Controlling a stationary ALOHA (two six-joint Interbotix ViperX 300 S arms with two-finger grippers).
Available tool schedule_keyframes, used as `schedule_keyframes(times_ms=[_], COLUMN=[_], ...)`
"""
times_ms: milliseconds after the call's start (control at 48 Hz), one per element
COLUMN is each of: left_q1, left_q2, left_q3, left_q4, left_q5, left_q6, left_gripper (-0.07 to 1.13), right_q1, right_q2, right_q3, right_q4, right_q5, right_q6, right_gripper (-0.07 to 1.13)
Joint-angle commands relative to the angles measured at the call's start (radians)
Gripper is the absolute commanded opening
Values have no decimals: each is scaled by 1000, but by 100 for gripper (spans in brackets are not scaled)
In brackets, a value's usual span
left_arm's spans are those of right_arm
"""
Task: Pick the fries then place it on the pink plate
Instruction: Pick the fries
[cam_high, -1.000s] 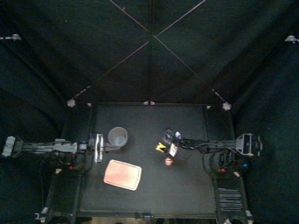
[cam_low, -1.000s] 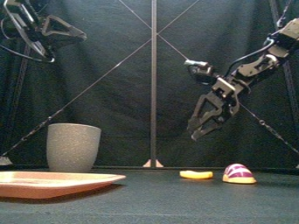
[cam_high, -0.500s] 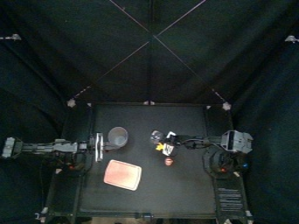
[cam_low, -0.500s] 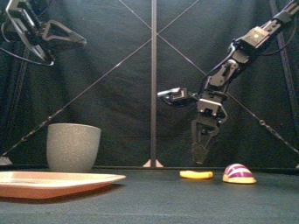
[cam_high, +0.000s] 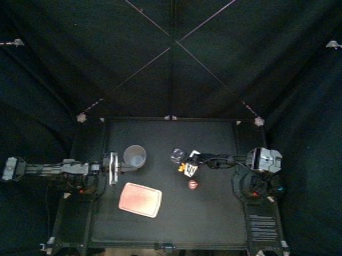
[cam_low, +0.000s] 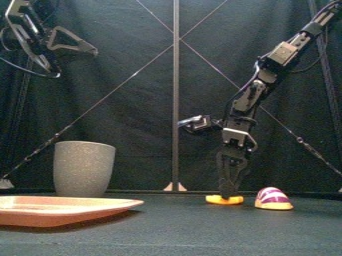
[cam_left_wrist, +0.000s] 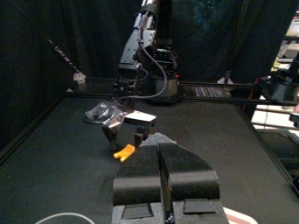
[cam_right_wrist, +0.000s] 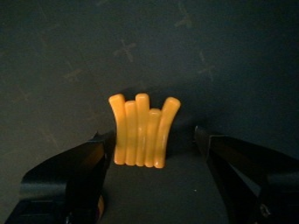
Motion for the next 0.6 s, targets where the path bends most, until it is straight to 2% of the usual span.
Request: schedule_keyframes(times_ms=[21,396,458,604], left_q1=[8,20,20,21], left_q2=[3,-11,-12,-18], left_q3=[-12,-9,-9,-9], left_q4=[2,0,0,2], left_q5=[-3,-3,-3,-3], left_q6=[2,2,2,2], left_gripper=[1,1,1,1], right_q1=[-6,2,3,6], right_q2=[-6,20,20,20], right_q3=[-17,-21,-21,-21], right_q4=[18,41,52,64], right_q5=[-6,-12,-12,-12], right_q6=[-2,2,2,2], right_gripper=[104,100,96,76])
